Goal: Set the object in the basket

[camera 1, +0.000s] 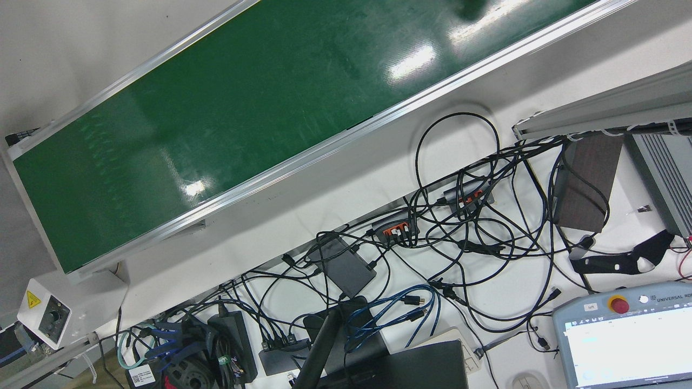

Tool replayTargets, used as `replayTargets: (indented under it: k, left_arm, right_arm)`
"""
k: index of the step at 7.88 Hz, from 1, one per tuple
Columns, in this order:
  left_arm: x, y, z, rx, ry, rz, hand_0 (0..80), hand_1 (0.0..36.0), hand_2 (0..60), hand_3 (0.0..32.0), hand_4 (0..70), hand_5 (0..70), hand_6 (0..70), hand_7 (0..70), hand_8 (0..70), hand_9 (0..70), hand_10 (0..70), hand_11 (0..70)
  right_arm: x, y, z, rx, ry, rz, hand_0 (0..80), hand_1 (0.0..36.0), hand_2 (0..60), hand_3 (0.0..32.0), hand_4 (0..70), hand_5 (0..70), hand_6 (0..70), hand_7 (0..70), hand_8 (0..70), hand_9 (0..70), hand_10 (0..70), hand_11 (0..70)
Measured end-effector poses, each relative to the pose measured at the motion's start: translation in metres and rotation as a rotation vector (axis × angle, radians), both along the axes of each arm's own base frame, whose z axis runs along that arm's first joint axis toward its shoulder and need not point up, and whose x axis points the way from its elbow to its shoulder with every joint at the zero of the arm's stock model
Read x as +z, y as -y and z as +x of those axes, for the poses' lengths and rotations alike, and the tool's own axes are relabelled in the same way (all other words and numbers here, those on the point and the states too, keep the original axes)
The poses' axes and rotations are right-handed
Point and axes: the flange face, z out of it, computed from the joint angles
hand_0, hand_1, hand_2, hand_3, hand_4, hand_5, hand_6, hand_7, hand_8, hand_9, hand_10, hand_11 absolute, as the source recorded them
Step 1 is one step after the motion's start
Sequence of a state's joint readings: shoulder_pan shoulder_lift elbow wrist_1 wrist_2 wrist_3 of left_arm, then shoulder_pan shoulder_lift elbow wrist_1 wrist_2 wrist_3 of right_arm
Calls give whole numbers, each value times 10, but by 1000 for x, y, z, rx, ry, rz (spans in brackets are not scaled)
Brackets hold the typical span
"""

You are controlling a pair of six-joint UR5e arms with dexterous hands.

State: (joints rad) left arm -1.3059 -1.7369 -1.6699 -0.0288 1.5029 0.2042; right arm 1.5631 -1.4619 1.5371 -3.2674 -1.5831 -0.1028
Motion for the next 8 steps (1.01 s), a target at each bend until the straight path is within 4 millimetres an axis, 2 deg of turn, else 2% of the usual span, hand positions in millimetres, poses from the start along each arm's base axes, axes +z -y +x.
replayTargets:
  k: [3,6,7,8]
  left_arm:
    - [-8,2,3,1,15,20,470,94,0,0,0,41,0,0,0,16,61,104]
    - [-34,10,9,0,39,48,465,86,0,0,0,36,0,0,0,18,68,113]
    - [-42,12,18,13,41,49,463,82,0,0,0,30,0,0,0,20,68,113]
    - [-51,14,35,38,41,50,462,82,0,0,0,31,0,0,0,19,68,113]
  right_arm:
    - [0,0,0,0,0,0,0,0,0,0,0,0,0,0,0,0,0,0]
    - [0,0,0,0,0,0,0,0,0,0,0,0,0,0,0,0,0,0]
    - [0,0,0,0,0,0,0,0,0,0,0,0,0,0,0,0,0,0]
    - [0,0,0,0,0,0,0,0,0,0,0,0,0,0,0,0,0,0]
